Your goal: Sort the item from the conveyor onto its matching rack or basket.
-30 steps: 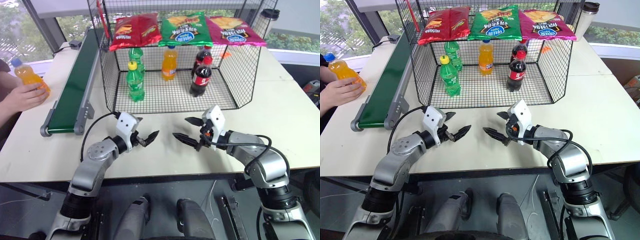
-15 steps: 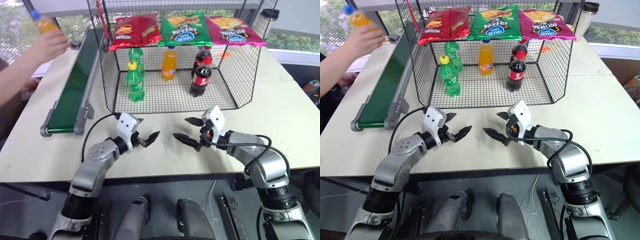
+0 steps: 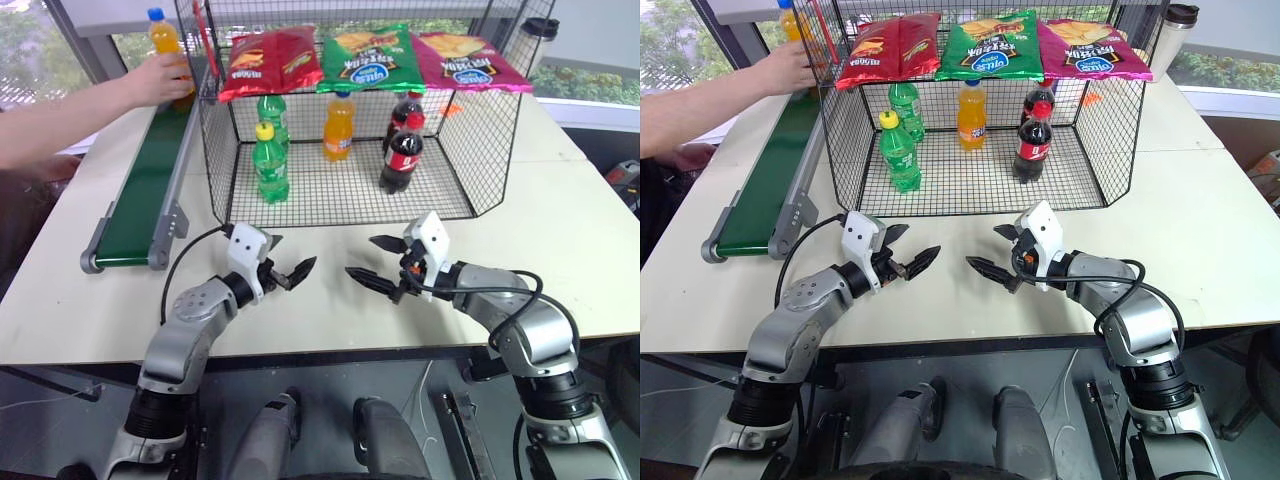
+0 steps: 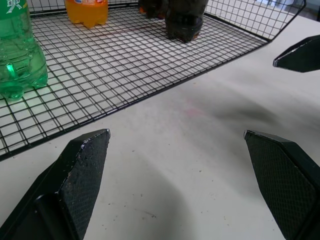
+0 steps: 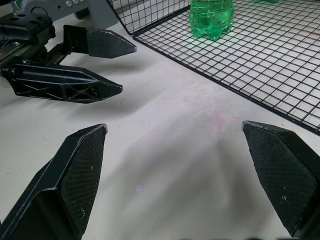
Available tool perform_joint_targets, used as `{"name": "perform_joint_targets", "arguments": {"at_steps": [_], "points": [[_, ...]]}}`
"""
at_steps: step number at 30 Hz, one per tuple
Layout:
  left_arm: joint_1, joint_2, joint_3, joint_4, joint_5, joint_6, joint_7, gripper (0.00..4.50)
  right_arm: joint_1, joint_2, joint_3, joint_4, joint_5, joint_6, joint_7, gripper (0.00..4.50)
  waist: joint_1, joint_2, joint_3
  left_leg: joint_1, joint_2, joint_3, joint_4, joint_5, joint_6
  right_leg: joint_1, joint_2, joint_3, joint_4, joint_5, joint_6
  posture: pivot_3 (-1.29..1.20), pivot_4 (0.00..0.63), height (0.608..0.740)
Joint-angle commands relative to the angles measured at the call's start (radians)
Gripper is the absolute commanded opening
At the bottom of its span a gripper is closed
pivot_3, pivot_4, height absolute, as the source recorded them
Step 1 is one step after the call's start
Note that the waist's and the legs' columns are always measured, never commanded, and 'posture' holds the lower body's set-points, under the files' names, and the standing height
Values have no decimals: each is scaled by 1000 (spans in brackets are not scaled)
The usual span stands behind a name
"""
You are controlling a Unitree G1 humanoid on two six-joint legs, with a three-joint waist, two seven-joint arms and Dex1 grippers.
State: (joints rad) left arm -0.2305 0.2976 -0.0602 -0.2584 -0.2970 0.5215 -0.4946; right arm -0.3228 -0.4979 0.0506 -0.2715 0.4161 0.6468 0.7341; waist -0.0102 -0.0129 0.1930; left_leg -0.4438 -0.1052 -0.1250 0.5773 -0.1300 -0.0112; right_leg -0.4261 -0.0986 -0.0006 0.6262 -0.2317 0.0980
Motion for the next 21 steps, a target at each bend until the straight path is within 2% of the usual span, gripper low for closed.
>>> {"name": "perform_joint_targets", "arguments": {"at_steps": [1, 8, 13, 16, 21], "points": [[-4, 24, 36, -75, -25, 7, -5, 4500, -11, -13, -11, -46, 22, -6, 16, 4476, 0, 0, 0, 0, 0, 0, 0, 0, 0, 0, 0, 0, 0, 0, 0, 0, 150, 738], [24, 161, 197, -272, -172, 163, -27, 4500, -61, -49, -29, -146, 109, 60, 64, 4476, -4, 0, 0, 0, 1, 0, -1, 0, 0, -1, 0, 0, 0, -1, 1, 0, 150, 738], [27, 277, 429, -300, -307, 280, -14, 4500, -144, -49, -29, -191, 189, 104, 87, 4476, -4, 0, 0, 0, 1, -1, -1, 0, 0, -1, 1, 0, 0, -2, 3, 0, 150, 738], [37, 296, 524, -249, -303, 282, 37, 4500, -178, -28, -10, -195, 206, 107, 82, 4476, -2, 0, 0, 0, 1, -1, -1, 0, 0, -1, 0, 0, -1, -3, 3, 0, 150, 738], [55, 268, 600, -151, -235, 209, 148, 4500, -194, -6, 17, -186, 212, 100, 77, 4476, 0, 0, 0, -1, 1, -1, -2, -1, 1, 1, 0, 0, -7, 0, -1, 0, 150, 738]]}}
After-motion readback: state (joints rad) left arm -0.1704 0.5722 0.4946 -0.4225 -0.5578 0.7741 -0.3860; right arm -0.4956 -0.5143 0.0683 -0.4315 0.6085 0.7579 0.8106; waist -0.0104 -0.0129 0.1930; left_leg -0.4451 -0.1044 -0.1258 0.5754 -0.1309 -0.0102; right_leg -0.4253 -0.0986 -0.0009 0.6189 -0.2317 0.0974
